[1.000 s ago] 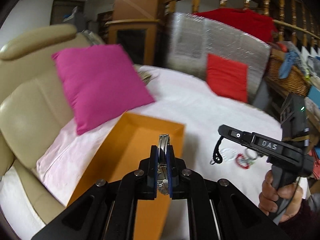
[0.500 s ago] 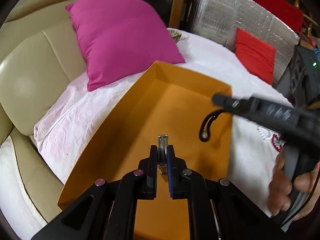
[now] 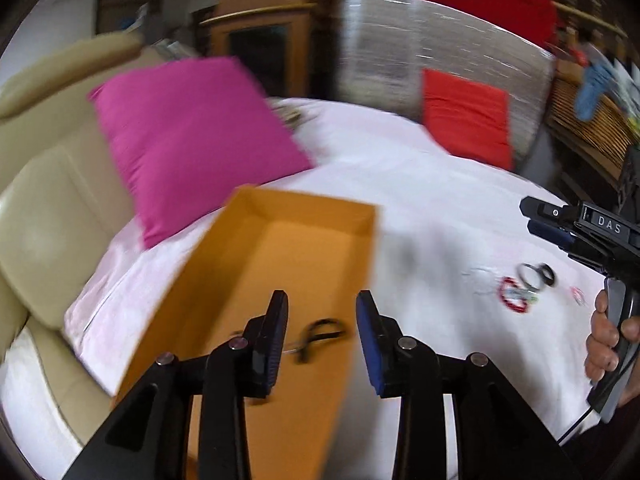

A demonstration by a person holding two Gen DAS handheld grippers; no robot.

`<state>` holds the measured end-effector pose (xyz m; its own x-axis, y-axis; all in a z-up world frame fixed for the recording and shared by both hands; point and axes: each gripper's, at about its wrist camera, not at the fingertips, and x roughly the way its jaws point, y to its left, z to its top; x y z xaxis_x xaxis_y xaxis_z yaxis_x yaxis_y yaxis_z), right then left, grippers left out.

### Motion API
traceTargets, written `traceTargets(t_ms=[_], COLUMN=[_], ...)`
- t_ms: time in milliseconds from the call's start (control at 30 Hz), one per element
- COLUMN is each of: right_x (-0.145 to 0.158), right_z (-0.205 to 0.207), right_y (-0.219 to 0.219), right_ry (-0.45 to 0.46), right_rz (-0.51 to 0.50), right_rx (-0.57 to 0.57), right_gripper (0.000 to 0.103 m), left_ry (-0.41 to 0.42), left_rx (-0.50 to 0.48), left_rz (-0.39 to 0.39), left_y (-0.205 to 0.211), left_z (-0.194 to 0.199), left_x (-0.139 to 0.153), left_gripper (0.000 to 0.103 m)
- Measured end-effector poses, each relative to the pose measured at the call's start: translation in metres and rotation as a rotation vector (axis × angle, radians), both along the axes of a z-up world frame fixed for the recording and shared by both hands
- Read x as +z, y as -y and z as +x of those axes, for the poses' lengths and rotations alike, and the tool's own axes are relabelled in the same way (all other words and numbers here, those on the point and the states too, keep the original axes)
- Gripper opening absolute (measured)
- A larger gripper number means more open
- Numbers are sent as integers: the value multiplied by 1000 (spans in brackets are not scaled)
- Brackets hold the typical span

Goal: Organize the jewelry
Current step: 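Move both open tools back over the remaining jewelry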

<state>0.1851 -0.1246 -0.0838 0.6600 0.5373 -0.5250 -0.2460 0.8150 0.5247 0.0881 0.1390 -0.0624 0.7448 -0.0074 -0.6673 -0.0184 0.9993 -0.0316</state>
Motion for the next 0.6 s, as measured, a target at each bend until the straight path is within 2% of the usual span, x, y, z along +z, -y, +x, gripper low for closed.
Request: traceTargets(t_ms=[100,200,267,333,400,433,500,600], right_x=[-10,-22,-31,-42,-56,-63,-75,-87], right_z=[-7,-14,-13,-11,-6,-5,4,16], right_y=[68,125,146,155,155,157,152,138], right_ry=[-65,-115,-157,-195,-243,-264,-313,-340], right_rz=[75,129,168,182,175,189,218,150], right_rx=[-65,-128,-124,-112,-79,-63,-24,-9], right_gripper=[53,53,53,53,47,40,40,40], left_ry=[2,9,-5,-23,-48,-61,-92,-120], left_rx=[-81,-171,-218,-228,-232,-231,-221,-209], left_rz=[26,41,54,52,26,16,19,19], left_y=[47,92,117,133,145,149,153,156], left_z=[8,14,22,30,39,44,54,69], left_x=[-2,-10,-19,-29,-40,-46,-57,-68], left_gripper=[44,44,44,44,44,44,44,44])
